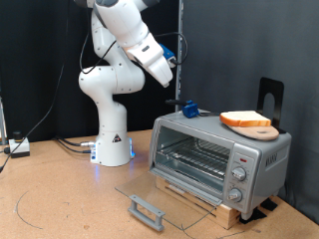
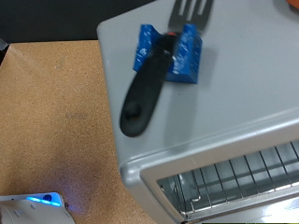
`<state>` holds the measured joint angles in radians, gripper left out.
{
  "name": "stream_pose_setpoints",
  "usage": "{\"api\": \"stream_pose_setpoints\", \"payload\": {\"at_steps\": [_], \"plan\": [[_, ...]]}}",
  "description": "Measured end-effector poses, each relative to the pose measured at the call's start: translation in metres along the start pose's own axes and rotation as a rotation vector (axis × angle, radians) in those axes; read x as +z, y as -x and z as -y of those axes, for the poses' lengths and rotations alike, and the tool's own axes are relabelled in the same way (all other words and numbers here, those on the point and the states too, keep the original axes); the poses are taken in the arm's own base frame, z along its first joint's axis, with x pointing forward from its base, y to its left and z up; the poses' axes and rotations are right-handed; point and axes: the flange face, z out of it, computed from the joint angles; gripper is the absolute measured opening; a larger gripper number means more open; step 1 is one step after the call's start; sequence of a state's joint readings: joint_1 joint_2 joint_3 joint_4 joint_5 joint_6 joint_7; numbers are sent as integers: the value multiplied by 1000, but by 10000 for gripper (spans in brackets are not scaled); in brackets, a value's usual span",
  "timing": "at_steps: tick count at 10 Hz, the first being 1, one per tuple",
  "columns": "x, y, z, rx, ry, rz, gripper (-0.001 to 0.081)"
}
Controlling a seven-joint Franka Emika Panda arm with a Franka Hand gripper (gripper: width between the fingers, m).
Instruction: Make a piece of toast with the oven
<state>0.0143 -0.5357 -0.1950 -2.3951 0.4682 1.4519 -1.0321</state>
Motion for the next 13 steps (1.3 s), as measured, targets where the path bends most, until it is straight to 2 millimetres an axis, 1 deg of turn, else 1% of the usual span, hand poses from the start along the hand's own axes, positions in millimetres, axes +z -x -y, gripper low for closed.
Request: {"api": "stream_pose_setpoints", "payload": {"at_steps": [2, 3, 4, 5, 7, 8, 10, 12, 13], "plan": [[1, 7, 26, -17, 6, 0, 807], [4, 12, 36, -10, 9, 0, 807], [4, 11, 35, -14, 12, -2, 807], [5, 11, 36, -55, 29, -12, 807], [17, 14, 52, -164, 71, -62, 807], [23, 19, 62, -188, 92, -78, 807], [43, 25, 79, -126, 173, -92, 807], [71, 25, 92, -57, 234, -102, 807], [87, 24, 97, -38, 237, -111, 807]]}}
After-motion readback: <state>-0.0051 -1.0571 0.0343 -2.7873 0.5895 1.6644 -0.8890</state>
